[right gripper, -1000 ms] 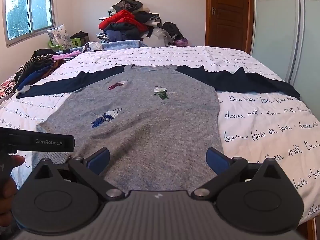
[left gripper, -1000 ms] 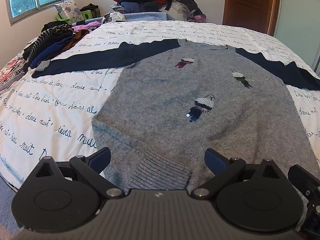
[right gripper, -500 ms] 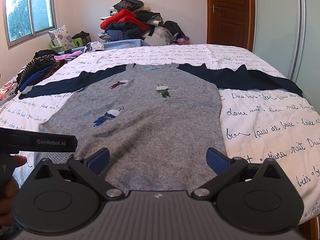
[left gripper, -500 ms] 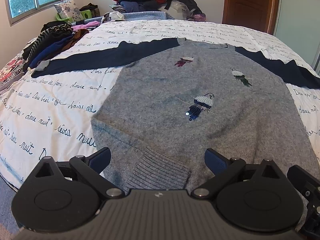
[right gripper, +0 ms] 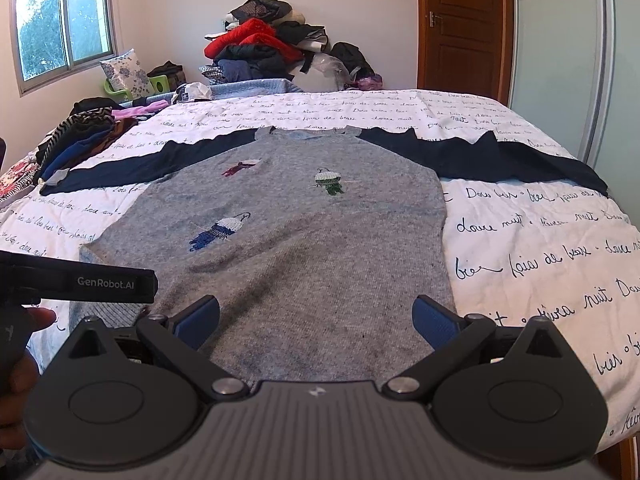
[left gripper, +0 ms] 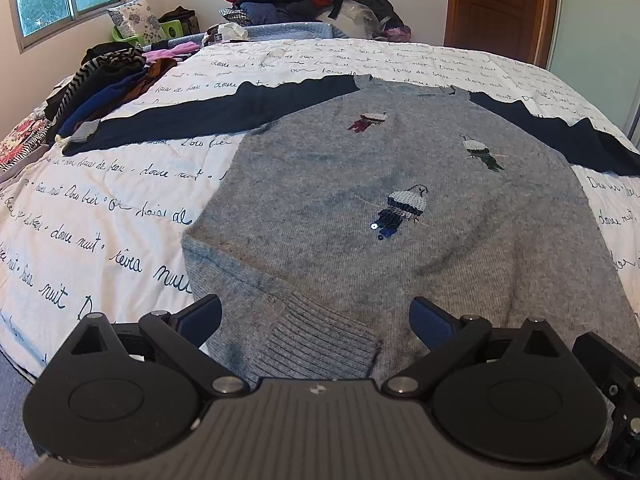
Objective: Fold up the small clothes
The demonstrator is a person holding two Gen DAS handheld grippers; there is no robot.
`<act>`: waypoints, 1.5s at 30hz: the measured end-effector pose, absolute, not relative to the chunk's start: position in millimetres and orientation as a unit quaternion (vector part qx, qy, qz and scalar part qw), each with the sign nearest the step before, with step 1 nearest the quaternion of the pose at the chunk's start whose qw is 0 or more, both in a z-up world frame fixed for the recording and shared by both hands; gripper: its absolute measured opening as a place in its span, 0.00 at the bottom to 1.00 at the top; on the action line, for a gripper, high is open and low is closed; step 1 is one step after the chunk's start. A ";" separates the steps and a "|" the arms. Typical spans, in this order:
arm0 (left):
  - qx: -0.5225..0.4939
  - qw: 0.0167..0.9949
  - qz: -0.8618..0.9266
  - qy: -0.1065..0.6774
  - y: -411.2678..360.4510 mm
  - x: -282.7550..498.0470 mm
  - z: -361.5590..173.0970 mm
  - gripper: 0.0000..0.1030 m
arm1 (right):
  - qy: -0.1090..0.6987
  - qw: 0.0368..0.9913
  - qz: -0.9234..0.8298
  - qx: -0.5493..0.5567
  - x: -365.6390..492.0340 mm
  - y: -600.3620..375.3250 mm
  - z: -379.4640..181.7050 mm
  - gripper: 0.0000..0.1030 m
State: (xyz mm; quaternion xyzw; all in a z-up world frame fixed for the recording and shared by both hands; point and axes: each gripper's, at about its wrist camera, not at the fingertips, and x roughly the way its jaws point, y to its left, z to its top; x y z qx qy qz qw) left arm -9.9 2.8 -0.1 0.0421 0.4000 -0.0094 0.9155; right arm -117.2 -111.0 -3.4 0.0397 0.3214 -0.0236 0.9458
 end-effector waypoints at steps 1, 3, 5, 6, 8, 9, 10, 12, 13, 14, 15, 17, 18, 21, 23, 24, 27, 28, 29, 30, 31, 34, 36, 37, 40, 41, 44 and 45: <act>0.042 0.916 -0.009 0.400 2.7 -9.8 -0.1 0.96 | 0.322 0.946 -0.023 0.040 -117.2 -110.9 -3.7 1.00; 0.043 0.915 -0.010 0.400 2.8 -9.7 -0.5 0.96 | 0.321 0.946 -0.023 0.040 -117.3 -111.0 -3.7 1.00; 0.043 0.915 -0.011 0.400 2.7 -9.6 -0.9 0.96 | 0.321 0.946 -0.023 0.039 -117.2 -110.9 -4.2 1.00; 0.044 0.915 -0.012 0.400 2.5 -9.7 -1.1 0.96 | 0.321 0.946 -0.023 0.039 -117.2 -110.8 -4.6 1.00; 0.046 0.915 -0.012 0.400 1.6 -9.9 -1.4 0.96 | 0.322 0.946 -0.022 0.041 -117.2 -111.2 -4.7 1.00; 0.047 0.915 -0.013 0.400 1.3 -9.9 -1.5 0.96 | 0.322 0.946 -0.022 0.041 -117.4 -111.6 -4.6 1.00; 0.047 0.915 -0.013 0.400 1.1 -9.9 -1.4 0.96 | 0.322 0.946 -0.022 0.041 -117.4 -111.5 -4.7 1.00; 0.047 0.915 -0.013 0.400 1.0 -9.8 -1.5 0.96 | 0.321 0.946 -0.022 0.041 -117.3 -111.5 -4.7 1.00; 0.047 0.915 -0.013 0.400 1.0 -9.9 -1.4 0.96 | 0.321 0.946 -0.022 0.041 -117.3 -111.5 -4.7 1.00; 0.047 0.915 -0.013 0.400 1.0 -9.9 -1.4 0.96 | 0.321 0.946 -0.022 0.041 -117.3 -111.3 -4.9 1.00; 0.047 0.915 -0.013 0.400 0.9 -9.9 -1.5 0.96 | 0.322 0.946 -0.022 0.041 -117.3 -111.2 -5.0 1.00; 0.047 0.915 -0.013 0.400 1.0 -9.9 -1.4 0.96 | 0.322 0.946 -0.021 0.041 -117.1 -111.5 -4.9 1.00; 0.047 0.915 -0.013 0.399 0.9 -9.9 -1.5 0.96 | 0.322 0.946 -0.022 0.041 -117.1 -111.6 -4.7 1.00; 0.049 0.916 -0.013 0.399 1.1 -9.8 -1.2 0.96 | 0.321 0.946 -0.022 0.041 -117.2 -111.5 -4.9 1.00; 0.050 0.916 -0.012 0.398 0.8 -9.8 -1.2 0.96 | 0.321 0.946 -0.022 0.042 -117.0 -111.3 -5.7 1.00; 0.050 0.916 -0.013 0.398 0.8 -9.9 -1.2 0.96 | 0.322 0.946 -0.022 0.041 -117.0 -112.0 -5.1 1.00; 0.050 0.916 -0.013 0.399 0.6 -9.8 -1.3 0.96 | 0.322 0.946 -0.022 0.042 -116.9 -112.2 -5.1 1.00; 0.050 0.916 -0.013 0.399 0.6 -9.9 -1.2 0.96 | 0.322 0.945 -0.022 0.041 -116.9 -112.2 -5.1 1.00; 0.050 0.916 -0.013 0.399 0.6 -10.0 -1.2 0.96 | 0.322 0.945 -0.021 0.041 -117.1 -111.9 -5.5 1.00; 0.051 0.916 -0.013 0.398 0.5 -9.9 -1.2 0.96 | 0.322 0.946 -0.021 0.042 -117.1 -112.2 -5.6 1.00; 0.051 0.916 -0.013 0.398 0.4 -9.9 -1.3 0.96 | 0.322 0.946 -0.021 0.042 -117.3 -112.3 -6.1 1.00; 0.051 0.916 -0.012 0.398 0.3 -9.9 -1.3 0.96 | 0.322 0.945 -0.021 0.042 -117.0 -112.5 -5.9 1.00; 0.051 0.916 -0.012 0.399 0.2 -10.0 -1.3 0.96 | 0.323 0.945 -0.021 0.043 -117.2 -112.0 -6.2 1.00; 0.051 0.916 -0.012 0.398 0.2 -10.0 -1.3 0.96 | 0.323 0.945 -0.021 0.043 -117.2 -112.1 -6.2 1.00; 0.051 0.916 -0.012 0.398 0.2 -10.0 -1.4 0.96 | 0.322 0.945 -0.021 0.043 -116.8 -112.6 -5.9 1.00; 0.052 0.916 -0.011 0.398 -0.2 -9.9 -1.4 0.96 | 0.322 0.945 -0.020 0.044 -116.9 -112.4 -6.5 1.00; 0.050 0.917 -0.012 0.395 -0.7 -8.4 -0.7 0.96 | 0.322 0.945 -0.017 0.049 -117.0 -113.7 -7.7 1.00; 0.049 0.918 -0.011 0.393 -1.2 -6.9 0.1 0.96 | 0.320 0.946 -0.015 0.052 -117.0 -115.4 -8.0 1.00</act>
